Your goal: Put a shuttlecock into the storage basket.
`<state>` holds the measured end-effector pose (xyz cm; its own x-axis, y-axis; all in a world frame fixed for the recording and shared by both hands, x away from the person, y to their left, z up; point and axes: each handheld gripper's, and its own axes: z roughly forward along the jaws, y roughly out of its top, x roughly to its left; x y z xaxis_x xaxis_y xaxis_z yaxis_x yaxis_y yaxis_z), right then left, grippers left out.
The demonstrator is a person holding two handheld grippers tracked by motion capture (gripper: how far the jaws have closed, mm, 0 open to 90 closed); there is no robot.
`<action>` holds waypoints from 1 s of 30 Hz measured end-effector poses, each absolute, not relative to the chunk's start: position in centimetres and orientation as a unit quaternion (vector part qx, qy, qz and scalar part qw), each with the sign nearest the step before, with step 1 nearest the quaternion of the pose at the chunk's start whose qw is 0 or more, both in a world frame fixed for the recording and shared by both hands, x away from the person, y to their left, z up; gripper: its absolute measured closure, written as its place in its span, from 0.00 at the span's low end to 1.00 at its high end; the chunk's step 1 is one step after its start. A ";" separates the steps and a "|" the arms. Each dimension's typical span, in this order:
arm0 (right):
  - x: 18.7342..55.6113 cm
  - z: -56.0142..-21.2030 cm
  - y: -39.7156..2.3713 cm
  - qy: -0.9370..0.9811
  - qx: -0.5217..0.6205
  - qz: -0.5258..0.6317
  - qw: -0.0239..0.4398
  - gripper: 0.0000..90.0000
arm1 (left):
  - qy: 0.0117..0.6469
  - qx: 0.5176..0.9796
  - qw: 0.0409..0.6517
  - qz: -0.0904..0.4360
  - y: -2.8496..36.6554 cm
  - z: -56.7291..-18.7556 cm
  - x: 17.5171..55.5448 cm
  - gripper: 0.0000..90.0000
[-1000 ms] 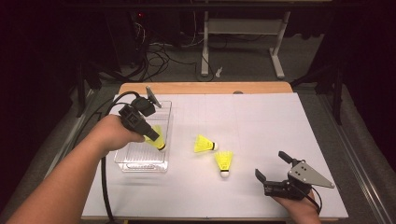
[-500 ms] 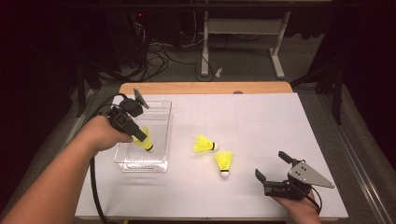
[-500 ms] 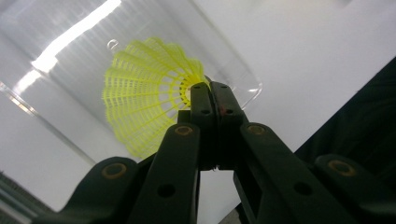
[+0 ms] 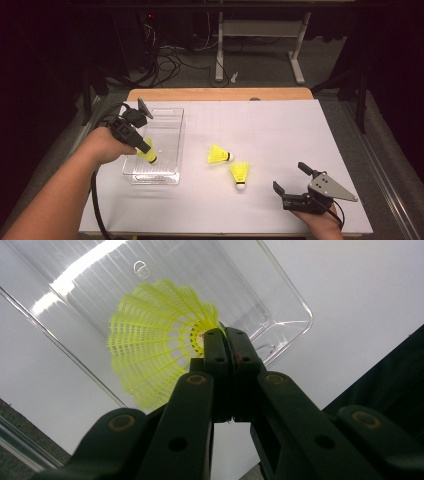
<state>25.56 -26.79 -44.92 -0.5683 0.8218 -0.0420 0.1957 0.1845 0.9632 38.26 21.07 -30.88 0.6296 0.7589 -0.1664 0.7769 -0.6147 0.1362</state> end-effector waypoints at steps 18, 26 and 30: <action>25.6 -44.9 -26.8 0.709 0.359 0.530 0.296 0.00 | 0.423 0.901 0.081 -0.049 19.4 -31.8 39.3 0.99; 25.6 -44.9 -26.9 0.709 0.359 0.530 0.296 0.00 | 0.425 0.900 0.084 -0.052 19.0 -32.1 40.0 0.99; 25.6 -44.9 -26.9 0.708 0.359 0.531 0.296 0.00 | 0.424 0.900 0.086 -0.054 18.6 -32.4 40.3 0.99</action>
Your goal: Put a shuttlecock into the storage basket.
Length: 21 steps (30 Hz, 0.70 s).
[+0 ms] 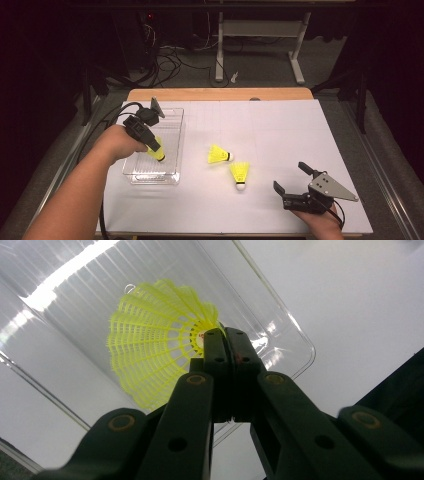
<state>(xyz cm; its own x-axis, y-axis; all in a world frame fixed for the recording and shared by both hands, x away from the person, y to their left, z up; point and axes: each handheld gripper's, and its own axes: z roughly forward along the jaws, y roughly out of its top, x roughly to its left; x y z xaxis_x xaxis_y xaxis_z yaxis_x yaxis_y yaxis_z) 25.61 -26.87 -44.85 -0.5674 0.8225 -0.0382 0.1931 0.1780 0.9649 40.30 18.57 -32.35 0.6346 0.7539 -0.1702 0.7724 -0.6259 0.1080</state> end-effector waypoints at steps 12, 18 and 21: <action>25.6 -44.8 -26.9 0.707 0.360 0.532 0.296 0.00 | 0.423 0.901 0.079 -0.046 17.6 -31.5 41.4 0.99; 25.6 -44.8 -27.0 0.707 0.360 0.532 0.295 0.00 | 0.424 0.901 0.080 -0.052 17.2 -31.5 42.4 0.99; 25.7 -44.8 -27.0 0.709 0.359 0.531 0.295 0.00 | 0.421 0.902 0.075 -0.055 17.0 -32.2 42.7 0.99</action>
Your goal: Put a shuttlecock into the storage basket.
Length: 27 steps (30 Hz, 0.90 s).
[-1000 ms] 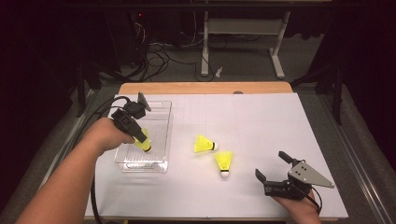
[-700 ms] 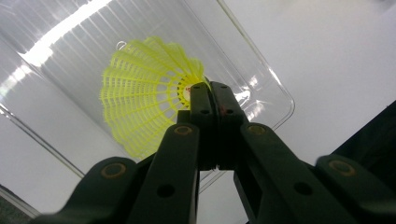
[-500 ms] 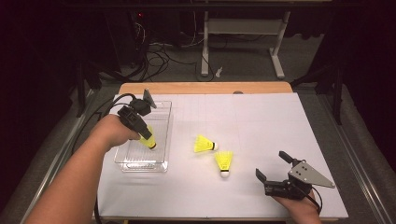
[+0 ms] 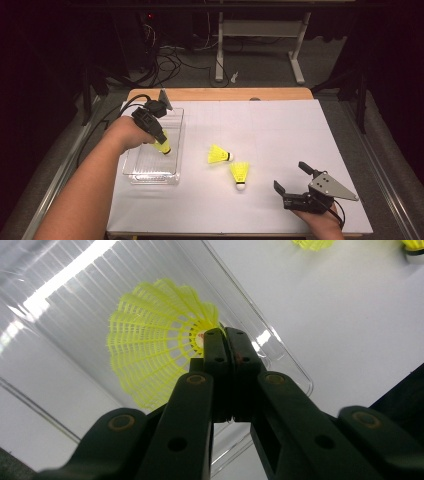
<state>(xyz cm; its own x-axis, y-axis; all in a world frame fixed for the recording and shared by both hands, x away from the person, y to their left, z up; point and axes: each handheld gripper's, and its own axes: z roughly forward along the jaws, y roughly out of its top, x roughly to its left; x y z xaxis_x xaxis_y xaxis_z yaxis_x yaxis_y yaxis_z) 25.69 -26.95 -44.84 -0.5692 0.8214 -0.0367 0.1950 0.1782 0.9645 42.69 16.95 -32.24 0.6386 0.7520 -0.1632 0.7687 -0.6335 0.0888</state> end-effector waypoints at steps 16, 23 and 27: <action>25.7 -44.9 -26.9 0.711 0.357 0.531 0.293 0.00 | 0.423 0.901 0.069 -0.070 15.7 -34.4 43.9 0.99; 25.8 -45.0 -27.0 0.710 0.360 0.531 0.292 0.00 | 0.424 0.900 0.069 -0.071 15.5 -35.2 44.5 0.98; 25.8 -45.0 -26.9 0.713 0.358 0.529 0.291 0.00 | 0.426 0.899 0.071 -0.074 15.5 -35.5 44.9 0.99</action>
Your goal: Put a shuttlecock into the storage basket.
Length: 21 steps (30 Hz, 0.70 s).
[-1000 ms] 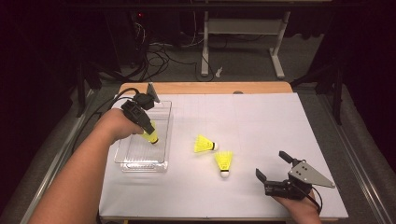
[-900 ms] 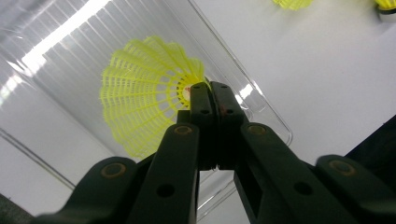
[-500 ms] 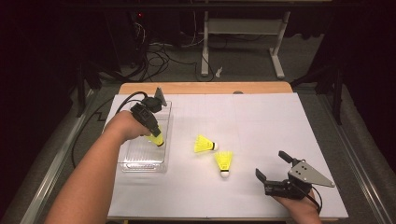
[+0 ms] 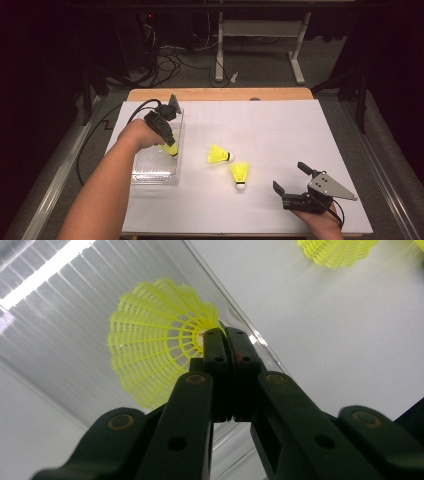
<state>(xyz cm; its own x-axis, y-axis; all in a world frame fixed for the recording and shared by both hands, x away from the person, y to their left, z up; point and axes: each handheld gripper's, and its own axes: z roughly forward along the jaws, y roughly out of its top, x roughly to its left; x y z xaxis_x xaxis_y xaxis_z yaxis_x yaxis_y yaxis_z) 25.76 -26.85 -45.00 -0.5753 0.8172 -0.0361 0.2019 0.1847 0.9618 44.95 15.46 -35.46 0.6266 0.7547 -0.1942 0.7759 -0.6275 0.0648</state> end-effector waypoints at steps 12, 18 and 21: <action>25.8 -45.1 -26.9 0.712 0.360 0.528 0.291 0.00 | 0.431 0.896 0.077 -0.075 15.7 -36.0 45.7 0.99; 25.8 -45.1 -26.9 0.713 0.358 0.527 0.291 0.00 | 0.434 0.893 0.084 -0.082 15.8 -35.9 45.9 0.99; 25.8 -45.1 -26.8 0.714 0.358 0.527 0.290 0.00 | 0.438 0.891 0.084 -0.082 15.8 -36.1 46.1 0.99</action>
<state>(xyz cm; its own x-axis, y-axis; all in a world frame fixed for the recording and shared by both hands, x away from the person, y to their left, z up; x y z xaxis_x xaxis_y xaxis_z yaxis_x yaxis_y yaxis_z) 25.81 -26.82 -45.11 -0.5744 0.8177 -0.0366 0.2055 0.1874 0.9605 46.12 15.81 -36.09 0.6026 0.7672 -0.2196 0.7948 -0.6018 0.0783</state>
